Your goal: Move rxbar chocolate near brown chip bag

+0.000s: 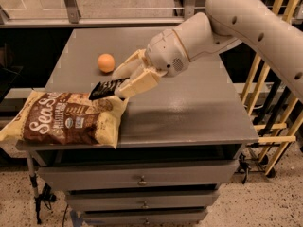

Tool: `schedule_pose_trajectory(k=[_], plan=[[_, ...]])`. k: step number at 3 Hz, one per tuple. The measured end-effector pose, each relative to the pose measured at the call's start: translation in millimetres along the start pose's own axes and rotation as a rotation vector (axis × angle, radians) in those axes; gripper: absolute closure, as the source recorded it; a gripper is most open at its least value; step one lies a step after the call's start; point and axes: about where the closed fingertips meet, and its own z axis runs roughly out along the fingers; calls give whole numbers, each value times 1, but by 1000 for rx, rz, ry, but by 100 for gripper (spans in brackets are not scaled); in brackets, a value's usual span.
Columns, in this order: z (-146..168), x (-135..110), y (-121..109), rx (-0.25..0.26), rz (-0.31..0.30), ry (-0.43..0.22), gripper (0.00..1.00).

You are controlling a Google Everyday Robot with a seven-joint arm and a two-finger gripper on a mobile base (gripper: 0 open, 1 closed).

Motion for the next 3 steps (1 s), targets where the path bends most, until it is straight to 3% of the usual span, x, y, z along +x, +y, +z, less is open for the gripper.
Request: schedule_pose_trajectory(k=[2, 3], plan=[[3, -2, 1, -6, -4, 0, 5], [5, -3, 1, -8, -5, 0, 0]])
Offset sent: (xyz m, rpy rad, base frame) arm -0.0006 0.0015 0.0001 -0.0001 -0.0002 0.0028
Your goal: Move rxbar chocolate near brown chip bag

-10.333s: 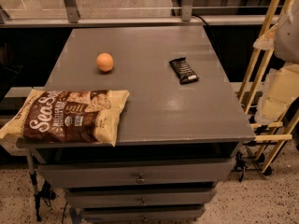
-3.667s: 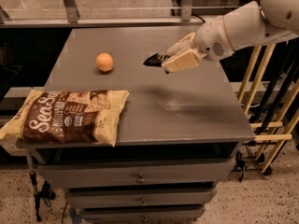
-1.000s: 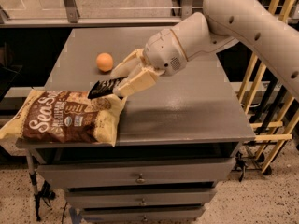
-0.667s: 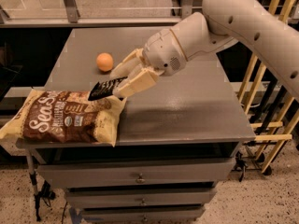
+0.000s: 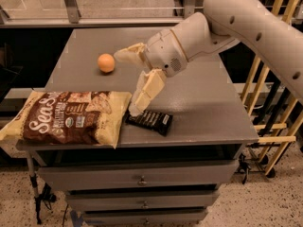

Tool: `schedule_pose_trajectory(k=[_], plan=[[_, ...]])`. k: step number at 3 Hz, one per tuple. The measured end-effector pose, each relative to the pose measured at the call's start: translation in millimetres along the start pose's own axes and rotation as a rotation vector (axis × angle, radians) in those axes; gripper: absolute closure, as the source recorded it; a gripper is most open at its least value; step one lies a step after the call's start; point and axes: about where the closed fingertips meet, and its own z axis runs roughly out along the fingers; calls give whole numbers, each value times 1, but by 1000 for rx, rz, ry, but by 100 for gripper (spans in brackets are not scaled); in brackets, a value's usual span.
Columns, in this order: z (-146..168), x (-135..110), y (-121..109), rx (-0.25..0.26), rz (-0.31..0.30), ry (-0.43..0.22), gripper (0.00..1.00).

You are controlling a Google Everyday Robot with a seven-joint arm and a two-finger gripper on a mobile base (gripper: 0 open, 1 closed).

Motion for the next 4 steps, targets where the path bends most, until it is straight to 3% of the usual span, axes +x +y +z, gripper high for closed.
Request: schedule_pose_trajectory(k=[2, 3, 4], plan=[[-5, 8, 3, -35, -22, 17, 0], [-27, 31, -6, -41, -26, 114, 0], [-70, 60, -20, 12, -25, 178, 0]])
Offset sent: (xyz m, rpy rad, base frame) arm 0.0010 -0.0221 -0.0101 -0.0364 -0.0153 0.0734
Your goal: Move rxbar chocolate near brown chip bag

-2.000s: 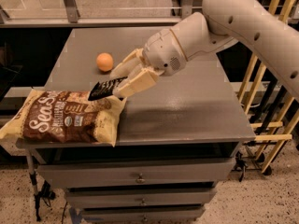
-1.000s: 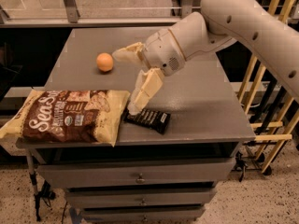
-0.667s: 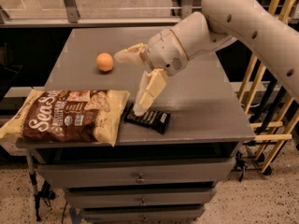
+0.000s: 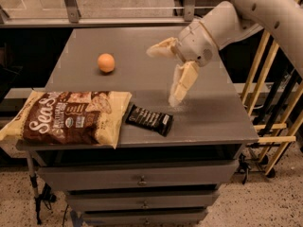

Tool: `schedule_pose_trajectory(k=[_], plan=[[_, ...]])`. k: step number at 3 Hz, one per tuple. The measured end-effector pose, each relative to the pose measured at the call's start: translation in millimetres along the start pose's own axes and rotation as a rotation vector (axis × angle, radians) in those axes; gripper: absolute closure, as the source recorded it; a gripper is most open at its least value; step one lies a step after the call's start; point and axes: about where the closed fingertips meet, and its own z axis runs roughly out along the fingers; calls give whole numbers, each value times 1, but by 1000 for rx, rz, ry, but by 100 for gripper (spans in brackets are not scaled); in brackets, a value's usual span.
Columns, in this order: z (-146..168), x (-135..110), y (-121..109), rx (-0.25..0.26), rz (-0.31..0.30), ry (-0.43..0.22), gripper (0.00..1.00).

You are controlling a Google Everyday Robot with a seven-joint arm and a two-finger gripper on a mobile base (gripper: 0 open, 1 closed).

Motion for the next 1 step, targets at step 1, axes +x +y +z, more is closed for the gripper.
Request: schedule_pose_trajectory(k=[1], plan=[[-49, 40, -15, 90, 26, 22, 0]])
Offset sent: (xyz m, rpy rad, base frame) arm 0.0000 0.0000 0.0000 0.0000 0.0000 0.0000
